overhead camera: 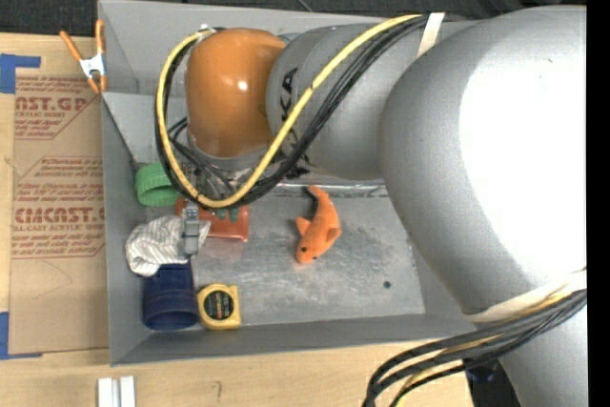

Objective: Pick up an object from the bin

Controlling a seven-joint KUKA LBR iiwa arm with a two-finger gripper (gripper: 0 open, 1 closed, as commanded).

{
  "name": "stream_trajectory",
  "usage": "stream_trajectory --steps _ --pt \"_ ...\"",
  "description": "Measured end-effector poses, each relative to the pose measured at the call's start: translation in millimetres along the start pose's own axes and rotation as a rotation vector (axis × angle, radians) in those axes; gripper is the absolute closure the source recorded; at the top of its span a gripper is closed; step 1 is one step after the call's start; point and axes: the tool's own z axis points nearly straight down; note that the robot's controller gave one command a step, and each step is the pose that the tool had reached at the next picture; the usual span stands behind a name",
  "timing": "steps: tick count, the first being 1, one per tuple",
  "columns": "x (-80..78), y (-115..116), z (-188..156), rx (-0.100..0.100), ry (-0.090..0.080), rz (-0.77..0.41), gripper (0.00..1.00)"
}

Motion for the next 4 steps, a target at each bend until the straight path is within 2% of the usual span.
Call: stream_trajectory --steps 1,2,3,4 --pt "-1.6 -0.5 -4.8 -0.002 -0.006 0.002 0.00" --pt "-17.3 -7.9 27.1 -0.011 -0.045 -0.013 0.00" --pt "-17.4 -9.6 20.8 -0.006 -0.035 -0.008 1.00" --pt "-17.4 -9.7 20.8 -0.007 -0.035 -0.007 1.00"
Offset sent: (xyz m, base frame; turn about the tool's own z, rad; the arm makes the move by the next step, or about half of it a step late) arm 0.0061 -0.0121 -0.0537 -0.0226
